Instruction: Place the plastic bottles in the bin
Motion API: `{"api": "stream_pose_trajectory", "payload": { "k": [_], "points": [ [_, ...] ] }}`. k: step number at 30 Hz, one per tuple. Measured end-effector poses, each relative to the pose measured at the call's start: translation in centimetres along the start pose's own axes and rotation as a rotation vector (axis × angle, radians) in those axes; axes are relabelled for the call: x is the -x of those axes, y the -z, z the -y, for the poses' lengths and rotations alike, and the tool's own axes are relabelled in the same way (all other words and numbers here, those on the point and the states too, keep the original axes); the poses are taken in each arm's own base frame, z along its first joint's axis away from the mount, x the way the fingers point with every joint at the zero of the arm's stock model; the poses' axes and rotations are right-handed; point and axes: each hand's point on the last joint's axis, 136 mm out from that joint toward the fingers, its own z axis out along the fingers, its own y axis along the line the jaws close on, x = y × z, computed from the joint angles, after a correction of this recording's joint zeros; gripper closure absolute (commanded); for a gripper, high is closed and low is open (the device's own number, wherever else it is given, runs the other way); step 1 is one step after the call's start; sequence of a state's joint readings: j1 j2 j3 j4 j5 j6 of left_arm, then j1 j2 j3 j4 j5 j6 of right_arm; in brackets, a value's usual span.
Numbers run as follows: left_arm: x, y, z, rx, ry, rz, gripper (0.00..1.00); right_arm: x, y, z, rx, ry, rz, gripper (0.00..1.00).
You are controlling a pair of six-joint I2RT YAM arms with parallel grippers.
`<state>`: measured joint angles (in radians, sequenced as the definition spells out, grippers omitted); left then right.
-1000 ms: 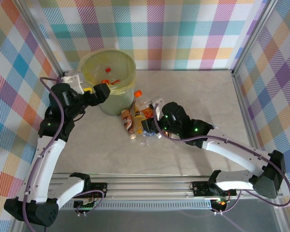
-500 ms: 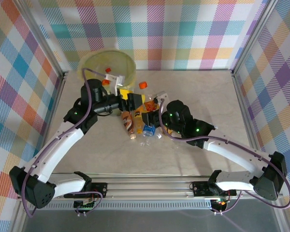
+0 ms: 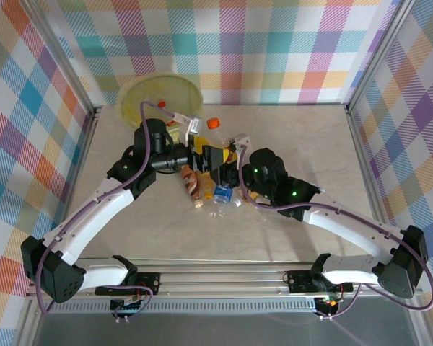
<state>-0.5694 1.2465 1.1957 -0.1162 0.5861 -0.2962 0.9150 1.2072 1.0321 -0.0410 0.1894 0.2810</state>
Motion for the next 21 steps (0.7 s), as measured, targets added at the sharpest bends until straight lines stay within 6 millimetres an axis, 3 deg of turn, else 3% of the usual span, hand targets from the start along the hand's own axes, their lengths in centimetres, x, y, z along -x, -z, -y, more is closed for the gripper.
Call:
{"api": "stream_pose_trajectory", "payload": {
  "k": [7,15,18,21],
  "points": [
    [0.45,-0.53,-0.01,-0.012,0.015,0.018,0.25,-0.60,-0.57,-0.18,0.012,-0.007,-0.020,0.47],
    [0.70,-0.63,-0.02,-0.009,0.011,0.030,0.51,-0.52,-0.60,-0.31,0.019,-0.022,-0.019,0.40],
    [0.74,-0.64,-0.04,-0.008,0.009,0.032,0.53,-0.48,-0.61,-0.29,0.019,-0.027,-0.018,0.28],
    [0.88,-0.63,-0.29,0.008,0.009,0.040,0.54,-0.43,-0.62,-0.29,0.019,-0.026,-0.016,0.06]
  ]
}}
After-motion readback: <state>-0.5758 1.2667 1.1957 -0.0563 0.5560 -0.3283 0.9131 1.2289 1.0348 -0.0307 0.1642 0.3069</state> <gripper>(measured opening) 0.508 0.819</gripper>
